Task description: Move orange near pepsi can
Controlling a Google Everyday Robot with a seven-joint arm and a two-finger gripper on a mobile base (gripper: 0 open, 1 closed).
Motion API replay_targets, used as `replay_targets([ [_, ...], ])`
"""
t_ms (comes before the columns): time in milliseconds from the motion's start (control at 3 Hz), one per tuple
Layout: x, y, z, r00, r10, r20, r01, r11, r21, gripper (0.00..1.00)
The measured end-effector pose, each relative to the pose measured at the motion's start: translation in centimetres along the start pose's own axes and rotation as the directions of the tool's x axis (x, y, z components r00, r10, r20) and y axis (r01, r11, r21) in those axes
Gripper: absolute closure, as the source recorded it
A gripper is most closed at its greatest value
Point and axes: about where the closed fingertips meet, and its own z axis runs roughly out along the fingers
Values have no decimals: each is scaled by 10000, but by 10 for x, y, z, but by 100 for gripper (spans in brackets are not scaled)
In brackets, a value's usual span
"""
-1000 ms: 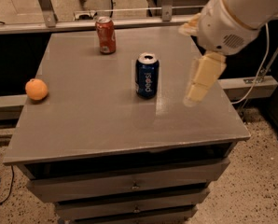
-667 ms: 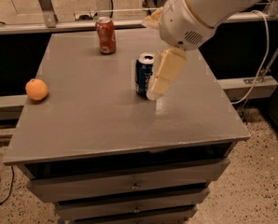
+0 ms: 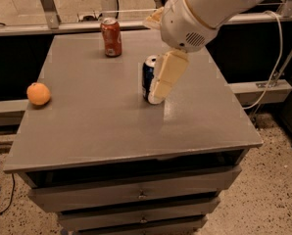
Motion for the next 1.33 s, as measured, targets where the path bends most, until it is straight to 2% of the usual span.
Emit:
replay_targets([
  [333, -22, -12, 49, 9972, 207, 715, -187, 9994, -292, 0],
  [667, -55, -25, 109, 9868, 508, 1537, -405, 9968, -690, 0],
  [1000, -88, -36, 163, 9737, 851, 2111, -619, 9915, -1141, 0],
  [1333, -115, -46, 204, 9615, 1210, 2468, -859, 9852, -1483, 0],
])
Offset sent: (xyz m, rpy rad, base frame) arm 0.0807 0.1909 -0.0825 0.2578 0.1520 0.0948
